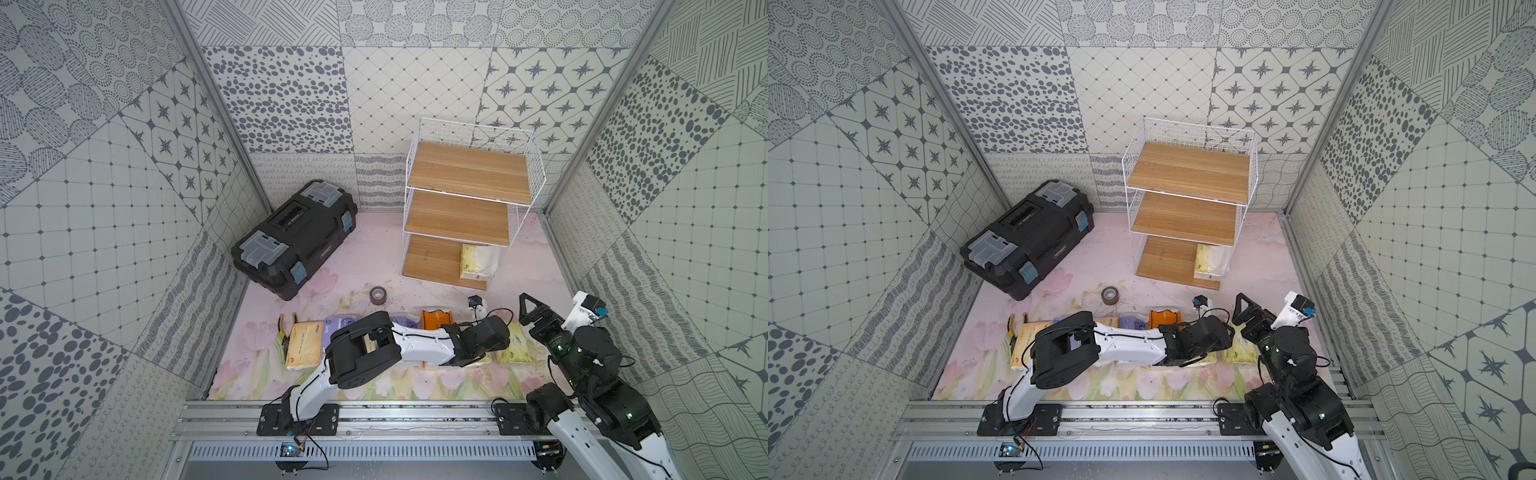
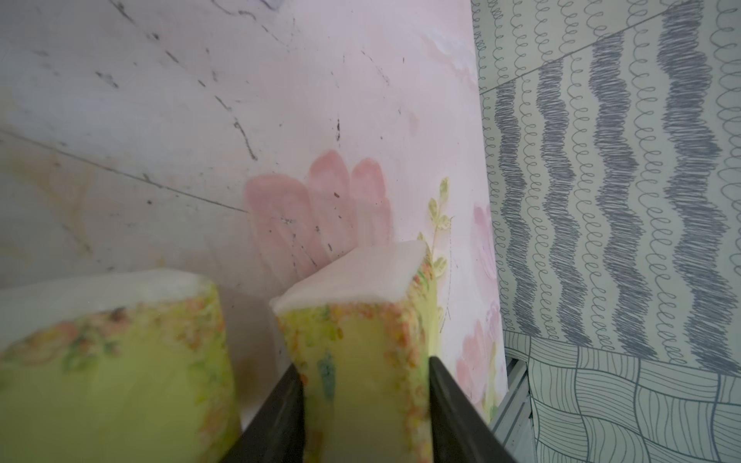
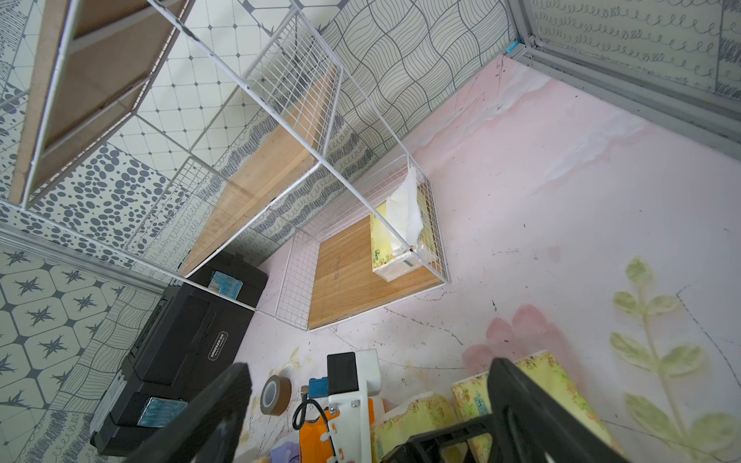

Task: Remove the tissue boxes from the shelf
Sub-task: Place the box of tissues at the center of the board, then pick up a box of tissues from the shelf.

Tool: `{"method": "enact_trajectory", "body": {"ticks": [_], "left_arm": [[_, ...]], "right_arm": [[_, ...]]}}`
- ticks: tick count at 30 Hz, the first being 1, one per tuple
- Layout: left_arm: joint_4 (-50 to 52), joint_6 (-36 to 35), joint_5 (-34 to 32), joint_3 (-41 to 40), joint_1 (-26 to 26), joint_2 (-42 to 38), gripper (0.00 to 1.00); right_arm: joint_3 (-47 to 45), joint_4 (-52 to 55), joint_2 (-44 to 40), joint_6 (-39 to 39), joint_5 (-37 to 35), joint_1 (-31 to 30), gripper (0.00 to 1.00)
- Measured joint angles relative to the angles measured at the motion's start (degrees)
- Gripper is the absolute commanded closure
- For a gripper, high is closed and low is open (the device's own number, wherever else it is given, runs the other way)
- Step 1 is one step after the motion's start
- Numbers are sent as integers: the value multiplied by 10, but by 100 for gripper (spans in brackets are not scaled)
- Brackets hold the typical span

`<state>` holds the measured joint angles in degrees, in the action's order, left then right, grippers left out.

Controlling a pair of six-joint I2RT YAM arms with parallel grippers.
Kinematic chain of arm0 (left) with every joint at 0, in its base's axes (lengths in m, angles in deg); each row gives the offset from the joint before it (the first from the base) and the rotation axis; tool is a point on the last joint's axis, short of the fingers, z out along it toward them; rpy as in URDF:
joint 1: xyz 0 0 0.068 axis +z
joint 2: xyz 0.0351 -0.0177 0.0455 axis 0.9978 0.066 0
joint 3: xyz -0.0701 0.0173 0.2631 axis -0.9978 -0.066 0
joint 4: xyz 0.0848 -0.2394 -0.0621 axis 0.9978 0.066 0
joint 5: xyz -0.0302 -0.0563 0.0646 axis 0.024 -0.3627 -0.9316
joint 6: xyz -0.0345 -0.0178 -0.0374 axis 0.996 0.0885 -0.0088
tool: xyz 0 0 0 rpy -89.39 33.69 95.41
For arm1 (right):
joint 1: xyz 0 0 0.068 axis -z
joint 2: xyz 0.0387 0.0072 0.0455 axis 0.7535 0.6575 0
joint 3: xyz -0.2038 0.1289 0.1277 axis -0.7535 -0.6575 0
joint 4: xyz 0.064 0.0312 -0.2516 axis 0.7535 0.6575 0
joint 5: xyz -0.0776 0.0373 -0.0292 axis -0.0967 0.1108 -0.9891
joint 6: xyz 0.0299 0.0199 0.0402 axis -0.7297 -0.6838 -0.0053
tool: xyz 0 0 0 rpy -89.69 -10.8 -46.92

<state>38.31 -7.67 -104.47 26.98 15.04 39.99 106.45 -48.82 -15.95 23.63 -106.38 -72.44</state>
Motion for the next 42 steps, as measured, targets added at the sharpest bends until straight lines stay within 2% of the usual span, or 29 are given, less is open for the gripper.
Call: {"method": "enact_trajectory", "body": {"ticks": [3, 10, 15, 21, 29, 35, 42], "left_arm": [[1, -2, -14, -14, 0, -24, 35], [-7, -19, -62, -77, -4, -117, 30], [-21, -26, -89, -134, 6, -183, 34], [-24, -25, -92, -184, 56, -220, 42], [-50, -39, -66, -181, 121, -185, 56], [-85, -61, -45, -130, 158, -115, 63], [-119, -75, -30, -60, 189, -33, 63]], "right_arm": [[-1, 0, 0, -1, 0, 0, 4], [-12, -1, 2, -9, 4, 0, 6], [-32, -16, 17, -25, 16, 0, 11], [-76, -48, 74, -61, 43, 0, 13], [-116, -87, 161, -100, 69, 0, 16], [-116, -107, 154, -106, 71, 0, 19], [-116, -115, 132, -106, 64, 0, 20]]}}
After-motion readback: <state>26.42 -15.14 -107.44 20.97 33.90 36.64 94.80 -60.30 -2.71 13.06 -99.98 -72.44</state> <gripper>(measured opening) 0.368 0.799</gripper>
